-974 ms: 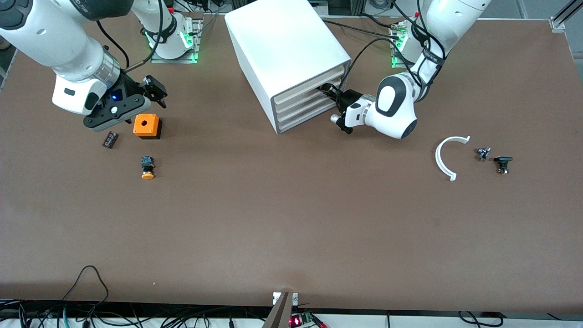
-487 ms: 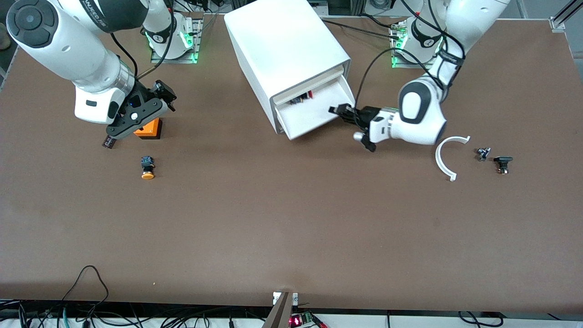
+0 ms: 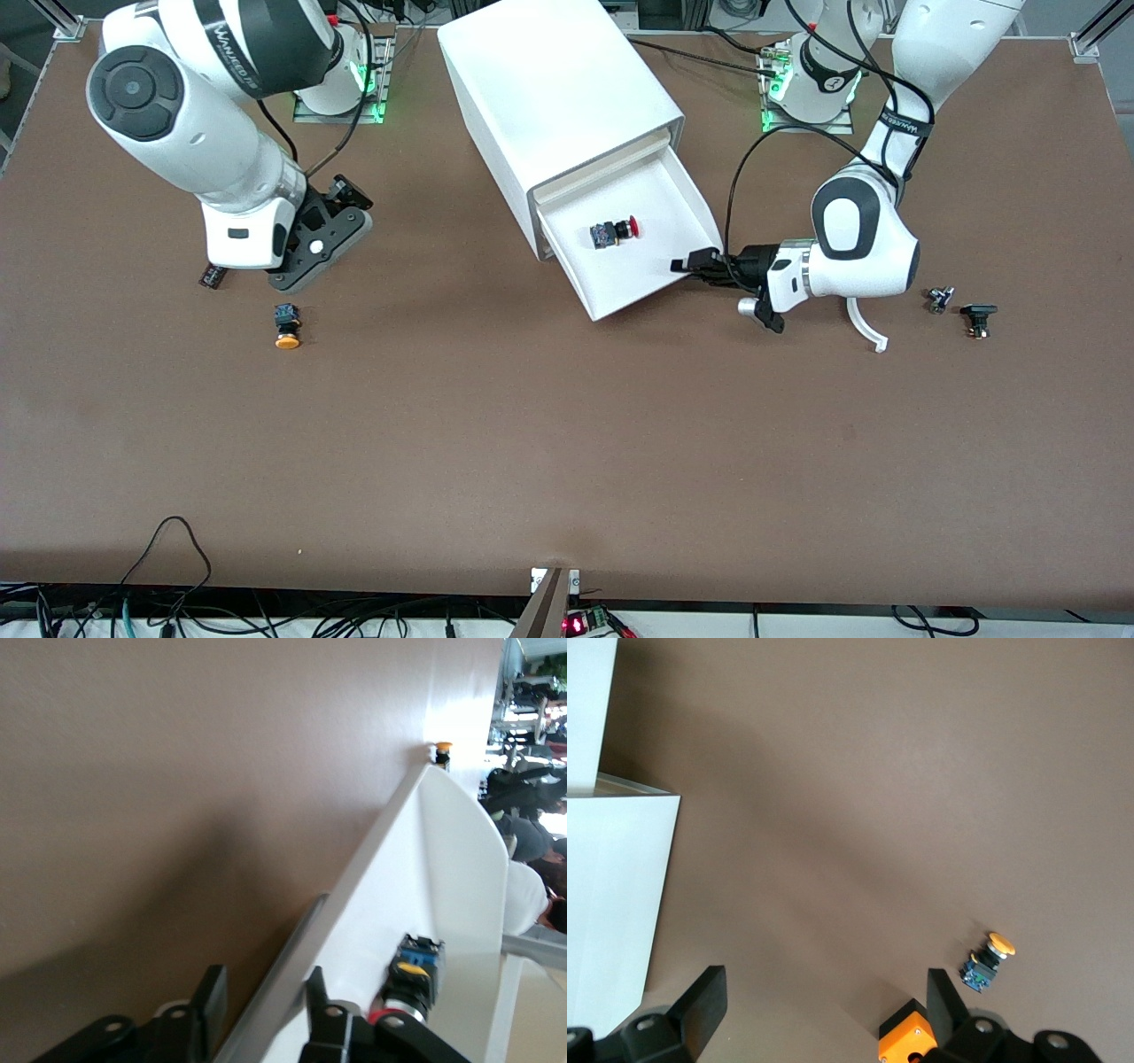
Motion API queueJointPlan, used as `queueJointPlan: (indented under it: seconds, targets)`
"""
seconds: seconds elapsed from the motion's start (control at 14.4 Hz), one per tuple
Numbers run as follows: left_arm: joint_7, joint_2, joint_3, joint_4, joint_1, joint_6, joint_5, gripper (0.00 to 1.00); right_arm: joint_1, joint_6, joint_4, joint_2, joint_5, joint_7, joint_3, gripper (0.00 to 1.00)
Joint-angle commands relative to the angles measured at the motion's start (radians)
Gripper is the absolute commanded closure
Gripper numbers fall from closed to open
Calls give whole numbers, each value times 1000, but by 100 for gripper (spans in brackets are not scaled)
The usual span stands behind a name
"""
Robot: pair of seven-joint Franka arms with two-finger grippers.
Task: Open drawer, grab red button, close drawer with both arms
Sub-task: 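Release the drawer and retract the left gripper while the right gripper approaches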
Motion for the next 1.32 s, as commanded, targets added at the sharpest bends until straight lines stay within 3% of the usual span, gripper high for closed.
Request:
queueJointPlan:
  seconds: [0.0, 0.42, 0.7, 0.97, 1.25]
  targets:
    - [-15, 17, 8, 42, -9, 38, -6, 0, 17, -7, 55, 43, 3, -20, -9, 0]
    - [-17, -32, -32, 56, -32, 144, -7, 0, 53, -1, 87, 79, 3, -18, -9, 0]
    - [-17, -107, -17, 92, 81, 147, -5, 0, 79, 5, 106, 109, 3, -15, -9, 0]
    - [-20, -157, 68, 113, 97, 135, 15, 0, 116, 22, 162, 155, 3, -6, -9, 0]
    - [-20, -242, 161, 158, 112, 97, 337, 0, 146, 22, 242, 216, 3, -3, -9, 0]
